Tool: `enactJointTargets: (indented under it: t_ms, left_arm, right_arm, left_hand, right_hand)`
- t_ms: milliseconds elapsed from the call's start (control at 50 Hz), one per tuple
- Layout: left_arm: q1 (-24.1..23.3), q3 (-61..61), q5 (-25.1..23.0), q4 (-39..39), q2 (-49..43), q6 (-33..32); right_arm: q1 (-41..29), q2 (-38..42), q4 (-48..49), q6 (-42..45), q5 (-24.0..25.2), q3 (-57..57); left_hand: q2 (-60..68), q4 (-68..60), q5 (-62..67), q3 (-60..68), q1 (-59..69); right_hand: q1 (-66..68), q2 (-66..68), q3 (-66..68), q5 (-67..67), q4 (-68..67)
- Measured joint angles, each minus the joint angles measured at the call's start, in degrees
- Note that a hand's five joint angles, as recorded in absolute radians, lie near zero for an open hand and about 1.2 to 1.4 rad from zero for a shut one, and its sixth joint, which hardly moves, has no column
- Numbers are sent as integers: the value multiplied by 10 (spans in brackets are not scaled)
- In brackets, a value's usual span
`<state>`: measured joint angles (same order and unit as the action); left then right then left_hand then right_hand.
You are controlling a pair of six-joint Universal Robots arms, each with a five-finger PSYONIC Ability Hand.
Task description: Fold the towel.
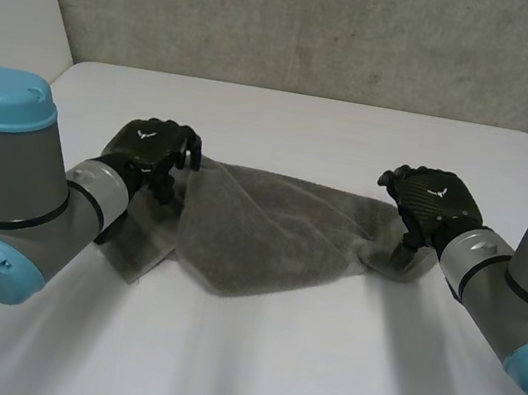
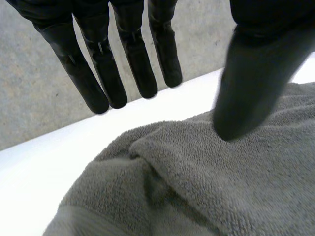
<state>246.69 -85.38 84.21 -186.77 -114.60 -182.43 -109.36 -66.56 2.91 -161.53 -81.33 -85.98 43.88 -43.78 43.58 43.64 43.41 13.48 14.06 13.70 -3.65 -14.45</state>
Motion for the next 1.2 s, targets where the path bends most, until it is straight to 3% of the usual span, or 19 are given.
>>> enactJointTargets:
  t_ms: [100,320,720,1000,1120,1200]
  left_arm:
    - [-1,-4,5,28,0,-2]
    - [3,-67,18,53,10,-25]
    - [16,-97,67,-10,-18,-85]
    - [16,-82,67,-25,-57,-146]
    - [16,-70,67,-31,-72,-149]
    - [16,-63,67,-31,-77,-148]
  right_arm:
    - [3,4,-2,0,-2,5]
    - [18,30,-23,13,-5,28]
    - [19,51,-26,25,-2,21]
    - [20,50,-23,25,-2,17]
    - [20,51,-23,25,-2,16]
    - [20,51,-23,25,-2,16]
  left_hand:
    - [-60,56,-64,-60,-53]
    - [-66,58,-71,-67,-59]
    - [-66,58,-72,-67,-59]
    - [-59,56,-58,-59,-55]
    - [10,-8,9,13,15]
    - [186,-192,187,190,197]
  right_hand:
    - [0,0,0,0,0]
    - [0,0,0,0,0]
    - [0,0,0,0,0]
    - [0,0,0,0,0]
    - [0,0,0,0,0]
    - [0,0,0,0,0]
